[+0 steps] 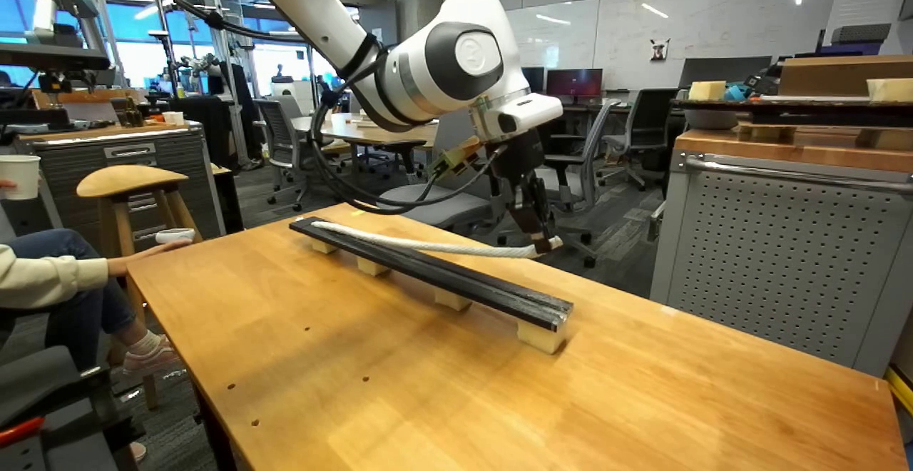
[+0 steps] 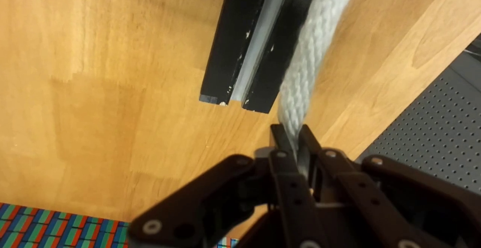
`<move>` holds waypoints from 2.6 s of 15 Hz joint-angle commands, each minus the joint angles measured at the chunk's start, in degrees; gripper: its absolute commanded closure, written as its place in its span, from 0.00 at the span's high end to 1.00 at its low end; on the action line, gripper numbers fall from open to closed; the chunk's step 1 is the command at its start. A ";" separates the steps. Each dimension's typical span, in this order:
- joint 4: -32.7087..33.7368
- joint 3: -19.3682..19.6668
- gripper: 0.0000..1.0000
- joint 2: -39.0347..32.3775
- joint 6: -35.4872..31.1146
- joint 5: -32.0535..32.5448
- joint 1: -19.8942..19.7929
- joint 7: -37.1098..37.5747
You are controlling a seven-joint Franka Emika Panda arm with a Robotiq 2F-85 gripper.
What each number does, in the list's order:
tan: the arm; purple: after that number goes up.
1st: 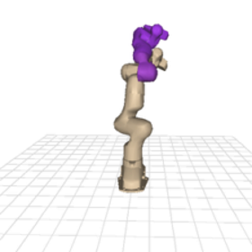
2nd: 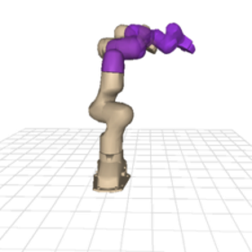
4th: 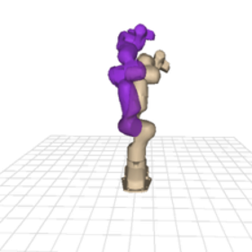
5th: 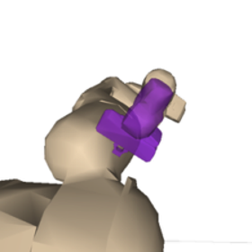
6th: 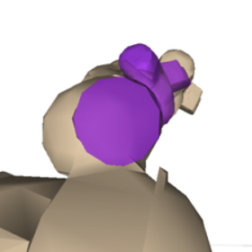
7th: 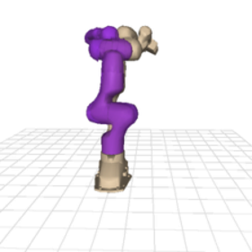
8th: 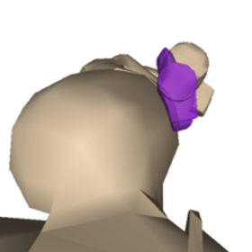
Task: Fit the rope along the center of the black object
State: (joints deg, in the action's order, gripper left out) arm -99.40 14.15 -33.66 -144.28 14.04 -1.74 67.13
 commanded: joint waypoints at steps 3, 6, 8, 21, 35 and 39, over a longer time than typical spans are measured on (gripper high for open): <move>3.50 0.80 0.03 -2.75 1.48 -2.60 -0.07 -1.43; 3.89 0.99 0.03 -3.70 1.70 -3.18 -0.13 -1.49; 4.17 1.04 0.03 -4.40 1.83 -3.56 -0.30 -1.56; 5.96 1.29 0.03 -7.47 4.12 -4.82 -1.12 -1.91; 8.74 1.80 0.33 -9.39 5.95 -5.48 -1.38 -2.05; 7.69 1.76 0.66 -8.30 5.38 -5.47 -1.56 -2.34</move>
State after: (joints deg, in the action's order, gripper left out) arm -93.26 15.45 -41.83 -139.89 9.96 -3.26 66.56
